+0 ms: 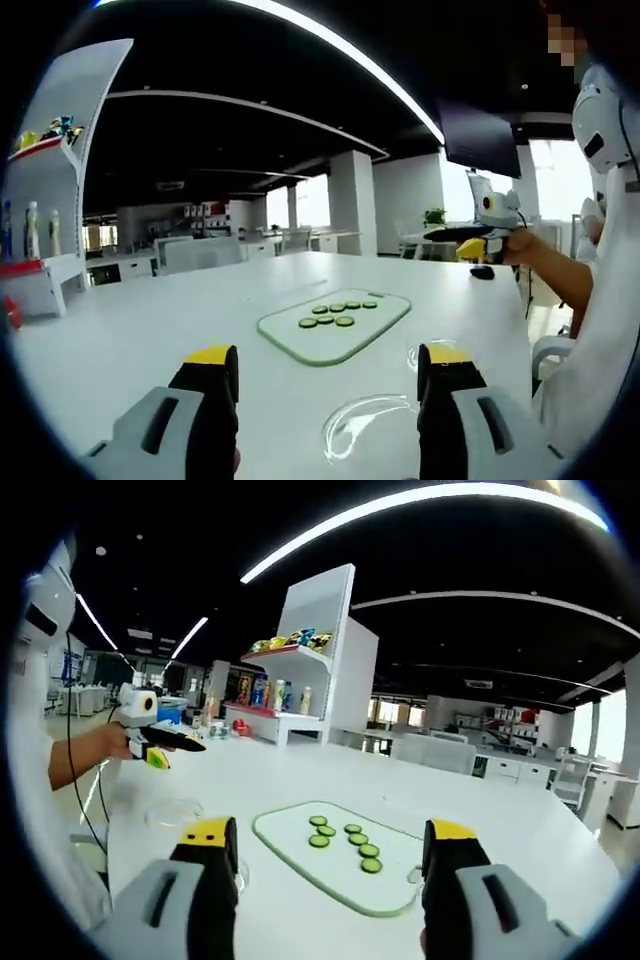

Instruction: Open the petri dish lid, add cucumber slices into the petri dish, and close the lid

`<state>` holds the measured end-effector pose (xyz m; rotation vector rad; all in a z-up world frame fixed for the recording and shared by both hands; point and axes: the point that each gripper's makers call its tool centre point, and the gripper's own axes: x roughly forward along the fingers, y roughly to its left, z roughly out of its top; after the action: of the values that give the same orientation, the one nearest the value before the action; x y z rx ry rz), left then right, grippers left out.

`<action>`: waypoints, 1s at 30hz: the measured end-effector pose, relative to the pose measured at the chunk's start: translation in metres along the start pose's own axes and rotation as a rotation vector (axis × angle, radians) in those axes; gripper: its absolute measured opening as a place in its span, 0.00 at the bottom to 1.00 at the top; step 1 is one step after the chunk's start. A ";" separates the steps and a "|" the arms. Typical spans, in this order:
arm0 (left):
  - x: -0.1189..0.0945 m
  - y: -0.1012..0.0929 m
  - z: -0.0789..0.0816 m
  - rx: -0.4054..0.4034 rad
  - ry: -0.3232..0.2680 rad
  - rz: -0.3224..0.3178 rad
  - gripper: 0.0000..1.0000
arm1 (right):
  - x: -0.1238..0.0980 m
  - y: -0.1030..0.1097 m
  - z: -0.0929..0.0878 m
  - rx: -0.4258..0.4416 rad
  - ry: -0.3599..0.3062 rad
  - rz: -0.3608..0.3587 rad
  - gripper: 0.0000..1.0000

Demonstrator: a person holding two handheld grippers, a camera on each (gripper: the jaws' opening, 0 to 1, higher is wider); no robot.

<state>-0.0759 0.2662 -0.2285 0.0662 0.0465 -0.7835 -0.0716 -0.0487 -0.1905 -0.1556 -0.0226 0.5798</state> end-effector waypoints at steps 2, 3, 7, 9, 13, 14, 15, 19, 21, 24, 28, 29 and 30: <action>0.000 0.001 0.001 -0.005 -0.006 0.006 0.73 | -0.008 -0.007 0.000 0.006 -0.001 -0.029 0.74; -0.001 0.001 0.003 -0.011 -0.012 0.011 0.73 | -0.017 -0.014 0.001 0.010 -0.005 -0.049 0.74; -0.001 0.000 0.004 -0.013 -0.013 0.016 0.73 | -0.040 -0.029 0.003 0.015 -0.013 -0.108 0.74; 0.000 0.002 0.005 -0.012 -0.011 0.023 0.73 | -0.050 -0.035 0.004 0.017 -0.015 -0.134 0.74; 0.001 0.001 0.011 -0.009 -0.017 0.031 0.73 | -0.069 -0.047 0.006 0.036 -0.032 -0.169 0.74; 0.001 0.000 0.012 -0.005 -0.018 0.033 0.73 | -0.072 -0.048 0.007 0.039 -0.035 -0.174 0.74; 0.002 0.000 0.014 -0.005 -0.020 0.033 0.73 | -0.076 -0.051 0.008 0.043 -0.038 -0.186 0.74; 0.001 -0.001 0.017 -0.004 -0.022 0.038 0.73 | -0.092 -0.058 0.009 0.049 -0.051 -0.224 0.74; 0.001 -0.001 0.017 -0.003 -0.019 0.042 0.73 | -0.098 -0.061 0.008 0.053 -0.054 -0.239 0.74; 0.001 -0.002 0.017 0.000 -0.011 0.045 0.73 | -0.106 -0.065 0.007 0.065 -0.058 -0.253 0.74; -0.001 -0.003 0.019 -0.007 -0.019 0.054 0.73 | -0.114 -0.066 0.011 0.069 -0.073 -0.258 0.74; -0.001 -0.003 0.019 -0.008 -0.020 0.056 0.73 | -0.116 -0.066 0.013 0.072 -0.082 -0.261 0.74; -0.002 -0.003 0.020 -0.008 -0.021 0.058 0.73 | -0.118 -0.067 0.014 0.073 -0.086 -0.264 0.74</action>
<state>-0.0795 0.2641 -0.2090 0.0513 0.0276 -0.7262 -0.1347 -0.1663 -0.1642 -0.0555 -0.1040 0.3230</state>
